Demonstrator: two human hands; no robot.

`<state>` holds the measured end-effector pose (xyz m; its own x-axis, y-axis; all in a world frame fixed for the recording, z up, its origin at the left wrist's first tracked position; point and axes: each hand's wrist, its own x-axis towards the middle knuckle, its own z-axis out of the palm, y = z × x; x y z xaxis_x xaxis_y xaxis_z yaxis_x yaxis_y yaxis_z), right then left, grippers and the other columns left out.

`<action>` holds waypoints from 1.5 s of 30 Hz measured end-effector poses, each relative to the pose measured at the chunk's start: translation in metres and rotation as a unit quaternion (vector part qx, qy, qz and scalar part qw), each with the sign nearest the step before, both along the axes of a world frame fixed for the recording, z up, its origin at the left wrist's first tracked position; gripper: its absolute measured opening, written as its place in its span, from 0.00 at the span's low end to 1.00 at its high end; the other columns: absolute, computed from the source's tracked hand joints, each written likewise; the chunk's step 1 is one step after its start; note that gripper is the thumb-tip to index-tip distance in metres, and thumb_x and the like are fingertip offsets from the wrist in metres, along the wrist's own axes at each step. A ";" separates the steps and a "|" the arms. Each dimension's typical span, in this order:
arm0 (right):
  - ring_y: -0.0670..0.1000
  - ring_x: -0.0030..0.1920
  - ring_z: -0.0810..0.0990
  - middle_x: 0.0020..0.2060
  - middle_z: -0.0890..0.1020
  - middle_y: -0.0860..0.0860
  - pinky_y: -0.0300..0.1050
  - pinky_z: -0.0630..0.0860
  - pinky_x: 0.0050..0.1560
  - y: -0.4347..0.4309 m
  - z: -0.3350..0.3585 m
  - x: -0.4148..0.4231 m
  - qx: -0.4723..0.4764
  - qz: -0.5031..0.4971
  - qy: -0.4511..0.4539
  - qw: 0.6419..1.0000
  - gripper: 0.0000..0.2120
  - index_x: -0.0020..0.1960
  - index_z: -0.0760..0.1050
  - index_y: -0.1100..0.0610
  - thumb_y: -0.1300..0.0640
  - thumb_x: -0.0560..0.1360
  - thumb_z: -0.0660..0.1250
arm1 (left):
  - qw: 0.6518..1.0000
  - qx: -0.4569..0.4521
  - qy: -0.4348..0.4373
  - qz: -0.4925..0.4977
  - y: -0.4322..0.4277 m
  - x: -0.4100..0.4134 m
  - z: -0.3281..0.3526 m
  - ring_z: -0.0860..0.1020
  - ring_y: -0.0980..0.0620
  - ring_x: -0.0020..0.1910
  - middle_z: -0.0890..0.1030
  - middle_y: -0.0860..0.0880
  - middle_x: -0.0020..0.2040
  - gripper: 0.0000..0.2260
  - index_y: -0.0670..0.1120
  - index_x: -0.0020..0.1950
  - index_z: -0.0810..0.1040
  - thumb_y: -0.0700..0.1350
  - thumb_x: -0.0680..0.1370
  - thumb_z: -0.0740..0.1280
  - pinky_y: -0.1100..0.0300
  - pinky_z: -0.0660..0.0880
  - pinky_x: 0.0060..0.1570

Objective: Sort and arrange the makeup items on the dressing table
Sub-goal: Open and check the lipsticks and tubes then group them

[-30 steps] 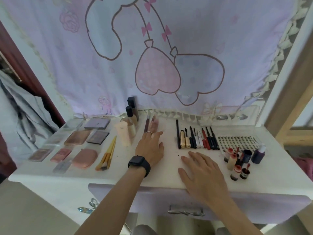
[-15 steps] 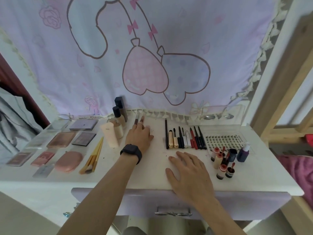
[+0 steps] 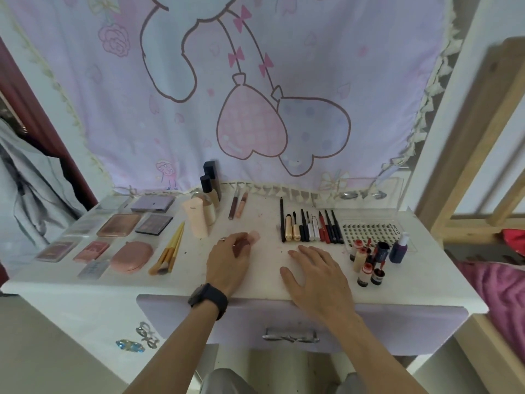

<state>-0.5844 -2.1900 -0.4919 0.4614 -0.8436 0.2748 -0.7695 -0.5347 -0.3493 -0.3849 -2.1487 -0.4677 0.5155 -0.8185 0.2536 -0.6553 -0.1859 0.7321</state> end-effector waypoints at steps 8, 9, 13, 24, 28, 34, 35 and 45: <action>0.40 0.43 0.78 0.39 0.81 0.39 0.36 0.72 0.41 0.003 0.029 0.010 0.120 -0.007 -0.310 0.943 0.25 0.46 0.74 0.41 0.23 0.74 0.51 | 0.974 -0.037 0.133 -0.177 0.028 -0.032 0.030 0.79 0.63 0.53 0.83 0.57 0.54 0.12 0.53 0.59 0.82 0.39 0.79 0.69 0.67 0.76 0.52; 0.43 0.38 0.79 0.38 0.83 0.42 0.39 0.73 0.38 0.000 0.032 0.012 0.152 -0.008 -0.318 0.936 0.27 0.44 0.74 0.43 0.22 0.73 0.52 | 0.971 -0.039 0.134 -0.194 0.028 -0.036 0.032 0.80 0.62 0.53 0.84 0.57 0.53 0.13 0.54 0.59 0.82 0.39 0.78 0.70 0.65 0.77 0.52; 0.37 0.37 0.78 0.35 0.82 0.35 0.42 0.70 0.43 -0.011 0.034 0.014 0.230 0.005 -0.289 0.929 0.27 0.42 0.81 0.40 0.25 0.75 0.50 | 0.972 -0.070 0.107 -0.198 0.019 -0.041 0.032 0.81 0.62 0.50 0.84 0.61 0.47 0.10 0.58 0.56 0.80 0.44 0.79 0.70 0.68 0.76 0.47; 0.29 0.47 0.77 0.38 0.81 0.25 0.38 0.72 0.46 -0.013 0.026 0.025 0.200 -0.054 -0.266 0.942 0.21 0.36 0.78 0.25 0.32 0.75 0.47 | 0.991 -0.038 0.062 -0.112 -0.020 -0.048 0.000 0.66 0.57 0.26 0.75 0.51 0.27 0.14 0.54 0.31 0.66 0.54 0.76 0.55 0.57 0.63 0.29; 0.42 0.38 0.81 0.37 0.85 0.40 0.44 0.77 0.41 -0.018 0.013 0.025 0.174 -0.042 -0.276 0.944 0.26 0.35 0.82 0.44 0.34 0.75 0.49 | 0.984 -0.003 0.130 -0.124 -0.021 -0.045 0.002 0.72 0.60 0.27 0.80 0.56 0.30 0.17 0.50 0.28 0.73 0.53 0.74 0.56 0.60 0.69 0.32; 0.46 0.30 0.75 0.31 0.79 0.48 0.41 0.69 0.31 -0.015 0.006 0.025 0.121 -0.015 -0.289 0.950 0.25 0.40 0.73 0.46 0.30 0.78 0.48 | 0.982 -0.015 0.159 -0.098 -0.026 -0.044 0.000 0.73 0.62 0.28 0.81 0.56 0.30 0.21 0.49 0.29 0.75 0.46 0.82 0.59 0.71 0.68 0.30; 0.45 0.30 0.76 0.33 0.80 0.46 0.40 0.68 0.32 -0.014 0.006 0.024 0.116 -0.013 -0.285 0.951 0.24 0.42 0.74 0.44 0.30 0.79 0.48 | 0.983 -0.024 0.156 -0.095 -0.025 -0.044 -0.001 0.74 0.63 0.28 0.82 0.56 0.31 0.21 0.49 0.28 0.74 0.46 0.82 0.59 0.71 0.68 0.31; 0.44 0.29 0.72 0.50 0.80 0.36 0.37 0.71 0.33 -0.010 0.007 0.012 0.134 0.053 -0.316 0.938 0.12 0.60 0.72 0.41 0.38 0.81 0.59 | 0.985 -0.048 0.134 -0.102 -0.026 -0.041 -0.003 0.75 0.63 0.31 0.81 0.59 0.32 0.18 0.54 0.30 0.76 0.53 0.78 0.58 0.73 0.68 0.34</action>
<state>-0.5725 -2.1995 -0.4847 0.3630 -0.8799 0.3067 -0.3100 -0.4244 -0.8507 -0.4256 -2.1751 -0.4703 0.4024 -0.8906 0.2117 -0.4523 0.0077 0.8918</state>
